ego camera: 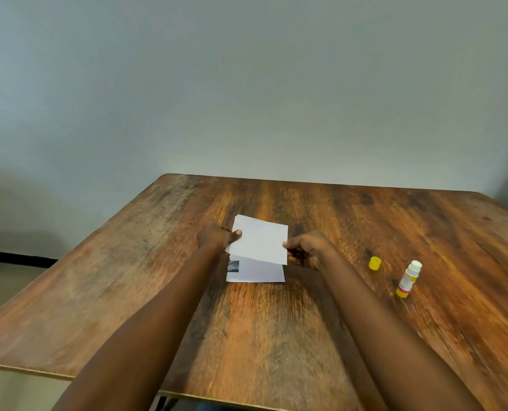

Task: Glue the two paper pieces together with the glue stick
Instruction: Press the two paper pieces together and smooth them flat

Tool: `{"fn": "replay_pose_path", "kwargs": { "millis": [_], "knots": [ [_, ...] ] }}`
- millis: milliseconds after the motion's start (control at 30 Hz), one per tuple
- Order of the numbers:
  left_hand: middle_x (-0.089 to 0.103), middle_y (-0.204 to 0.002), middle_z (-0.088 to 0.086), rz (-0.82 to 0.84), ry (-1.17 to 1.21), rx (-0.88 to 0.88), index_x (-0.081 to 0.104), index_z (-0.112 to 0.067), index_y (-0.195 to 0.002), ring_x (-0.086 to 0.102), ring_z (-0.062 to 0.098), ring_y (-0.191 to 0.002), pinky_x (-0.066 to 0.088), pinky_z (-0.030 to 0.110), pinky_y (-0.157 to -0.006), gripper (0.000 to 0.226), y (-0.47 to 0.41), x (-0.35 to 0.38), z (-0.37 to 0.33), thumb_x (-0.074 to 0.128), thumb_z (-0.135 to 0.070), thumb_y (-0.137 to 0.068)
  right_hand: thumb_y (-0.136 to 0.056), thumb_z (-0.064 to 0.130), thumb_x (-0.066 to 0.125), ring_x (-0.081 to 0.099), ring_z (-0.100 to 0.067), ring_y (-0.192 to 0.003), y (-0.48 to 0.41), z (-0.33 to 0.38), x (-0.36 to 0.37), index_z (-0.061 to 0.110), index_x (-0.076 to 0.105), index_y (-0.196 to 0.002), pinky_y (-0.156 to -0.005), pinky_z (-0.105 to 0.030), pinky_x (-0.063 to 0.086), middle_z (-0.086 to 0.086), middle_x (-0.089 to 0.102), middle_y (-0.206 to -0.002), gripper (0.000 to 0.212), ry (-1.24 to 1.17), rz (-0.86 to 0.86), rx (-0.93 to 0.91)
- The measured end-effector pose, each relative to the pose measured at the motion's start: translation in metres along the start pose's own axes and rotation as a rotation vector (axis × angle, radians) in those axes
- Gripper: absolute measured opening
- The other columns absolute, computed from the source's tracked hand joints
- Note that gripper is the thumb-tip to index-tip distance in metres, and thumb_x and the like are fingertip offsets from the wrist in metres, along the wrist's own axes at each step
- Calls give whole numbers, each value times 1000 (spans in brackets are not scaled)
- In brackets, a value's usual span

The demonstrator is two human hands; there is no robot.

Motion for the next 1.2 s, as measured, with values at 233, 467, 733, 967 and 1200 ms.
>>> {"fn": "replay_pose_path", "kwargs": {
  "millis": [233, 467, 733, 967, 1200],
  "knots": [
    [70, -105, 22, -40, 22, -35, 67, 10, -101, 67, 33, -95, 52, 37, -81, 36, -2, -2, 12, 71, -20, -82, -78, -6, 67, 61, -21, -58, -3, -7, 4, -5, 62, -71, -46, -25, 52, -15, 64, -71, 8, 34, -7, 40],
    [65, -101, 21, 106, 93, -154, 64, 7, -113, 61, 26, -83, 49, 28, -53, 29, 5, 7, 21, 63, 6, -84, -78, -6, 66, 61, -26, -56, -10, -11, -3, -12, 65, -81, -48, -30, 48, -23, 67, -75, 7, 120, -93, -50],
    [66, -105, 24, 85, 25, -126, 65, 8, -107, 62, 27, -83, 55, 38, -74, 28, 0, 5, 23, 67, 6, -79, -75, -7, 69, 61, -27, -58, -11, -11, -1, -12, 66, -83, -53, -33, 51, -24, 67, -76, 10, 210, -91, -148],
    [69, -98, 25, 12, -9, -110, 69, 10, -97, 65, 27, -72, 58, 43, -78, 22, 1, 2, 33, 71, 7, -75, -74, -7, 70, 55, -18, -52, -7, -11, 4, 6, 56, -65, -49, -28, 45, -11, 62, -65, 21, 273, -86, -212],
    [70, -92, 22, 10, 4, -100, 70, 9, -92, 65, 25, -72, 57, 39, -73, 17, 2, 1, 35, 71, 3, -76, -73, -6, 70, 58, -19, -56, -10, -10, 4, 1, 62, -71, -53, -30, 47, -13, 64, -69, 11, 323, -102, -225]
  ]
}}
Point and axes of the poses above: each hand's wrist, its own y-axis away from the middle knuckle, its own x-axis out of the palm, z = x × y, the point moved 8 cm from there along -y, towards the middle knuckle
